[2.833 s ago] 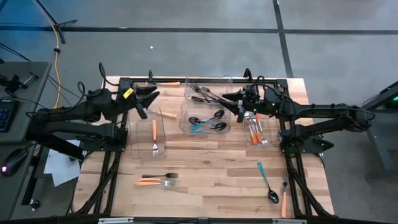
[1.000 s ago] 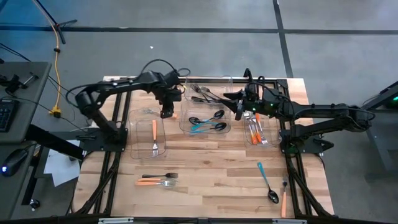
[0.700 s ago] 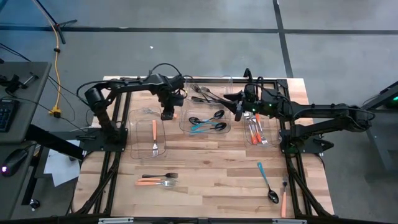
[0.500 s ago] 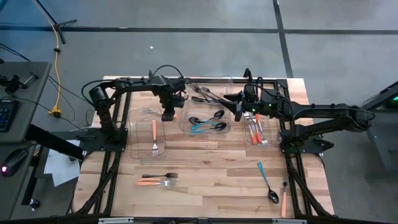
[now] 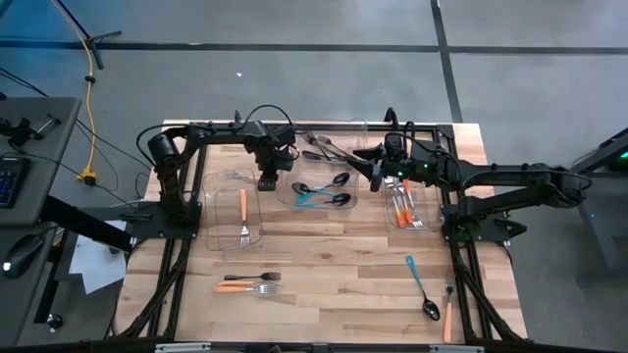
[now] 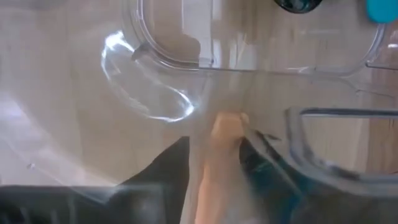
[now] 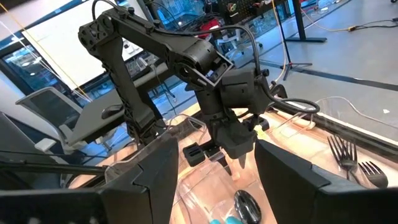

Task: Sort silverware by color (type)
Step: Put the light orange fork into the bottom left transparent bin

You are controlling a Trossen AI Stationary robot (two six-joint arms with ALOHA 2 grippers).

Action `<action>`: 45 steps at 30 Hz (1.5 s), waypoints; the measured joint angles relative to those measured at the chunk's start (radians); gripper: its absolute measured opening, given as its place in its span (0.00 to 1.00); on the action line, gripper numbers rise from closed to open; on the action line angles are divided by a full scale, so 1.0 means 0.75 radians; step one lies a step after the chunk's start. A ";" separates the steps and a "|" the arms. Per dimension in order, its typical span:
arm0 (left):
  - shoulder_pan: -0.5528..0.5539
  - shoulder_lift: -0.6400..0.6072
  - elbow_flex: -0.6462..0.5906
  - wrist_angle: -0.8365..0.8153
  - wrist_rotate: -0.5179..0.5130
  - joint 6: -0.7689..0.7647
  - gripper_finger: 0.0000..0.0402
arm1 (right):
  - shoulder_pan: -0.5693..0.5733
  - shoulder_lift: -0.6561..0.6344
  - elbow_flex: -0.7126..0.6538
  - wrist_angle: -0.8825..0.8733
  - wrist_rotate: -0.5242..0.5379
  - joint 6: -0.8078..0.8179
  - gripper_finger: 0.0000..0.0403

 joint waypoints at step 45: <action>0.150 -0.181 -0.095 0.066 0.135 0.000 0.29 | 0.001 0.000 0.000 0.000 0.051 0.001 0.49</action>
